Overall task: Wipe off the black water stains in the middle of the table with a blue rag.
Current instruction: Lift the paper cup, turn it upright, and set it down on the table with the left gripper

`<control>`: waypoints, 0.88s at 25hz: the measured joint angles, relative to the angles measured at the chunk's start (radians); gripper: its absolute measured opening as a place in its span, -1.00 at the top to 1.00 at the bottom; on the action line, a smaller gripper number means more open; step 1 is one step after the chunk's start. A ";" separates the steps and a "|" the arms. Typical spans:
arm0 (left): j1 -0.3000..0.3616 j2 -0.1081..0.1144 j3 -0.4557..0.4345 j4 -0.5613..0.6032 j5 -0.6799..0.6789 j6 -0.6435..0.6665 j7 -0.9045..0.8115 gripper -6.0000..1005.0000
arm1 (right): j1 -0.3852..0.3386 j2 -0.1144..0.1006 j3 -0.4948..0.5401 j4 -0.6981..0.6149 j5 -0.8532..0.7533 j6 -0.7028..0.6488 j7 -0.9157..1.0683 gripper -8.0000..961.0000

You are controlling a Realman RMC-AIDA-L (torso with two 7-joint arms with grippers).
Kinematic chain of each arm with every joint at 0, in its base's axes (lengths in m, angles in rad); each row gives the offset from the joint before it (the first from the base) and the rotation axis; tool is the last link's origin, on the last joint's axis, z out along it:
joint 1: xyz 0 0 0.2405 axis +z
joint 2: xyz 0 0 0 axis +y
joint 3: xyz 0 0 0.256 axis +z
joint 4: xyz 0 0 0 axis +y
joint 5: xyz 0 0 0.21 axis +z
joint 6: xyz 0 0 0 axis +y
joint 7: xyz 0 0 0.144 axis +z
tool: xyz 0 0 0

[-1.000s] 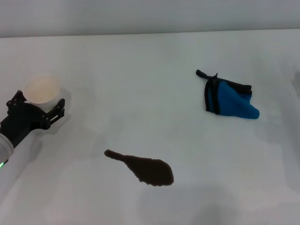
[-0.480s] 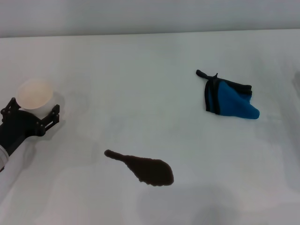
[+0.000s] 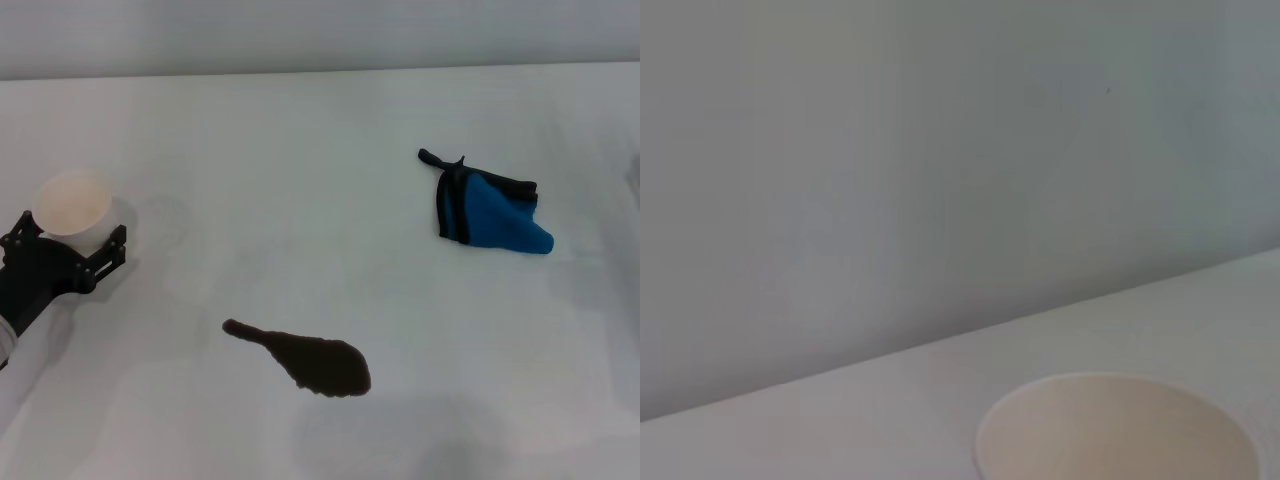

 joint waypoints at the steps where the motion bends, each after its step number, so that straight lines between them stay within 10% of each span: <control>1: 0.000 0.000 0.000 0.000 0.000 0.000 0.000 -0.74 | 0.000 0.000 0.000 0.000 0.000 0.000 0.000 -0.81; 22: 0.022 0.000 0.000 -0.003 0.008 0.002 0.000 -0.74 | 0.007 0.000 -0.009 -0.003 0.000 0.000 0.001 -0.81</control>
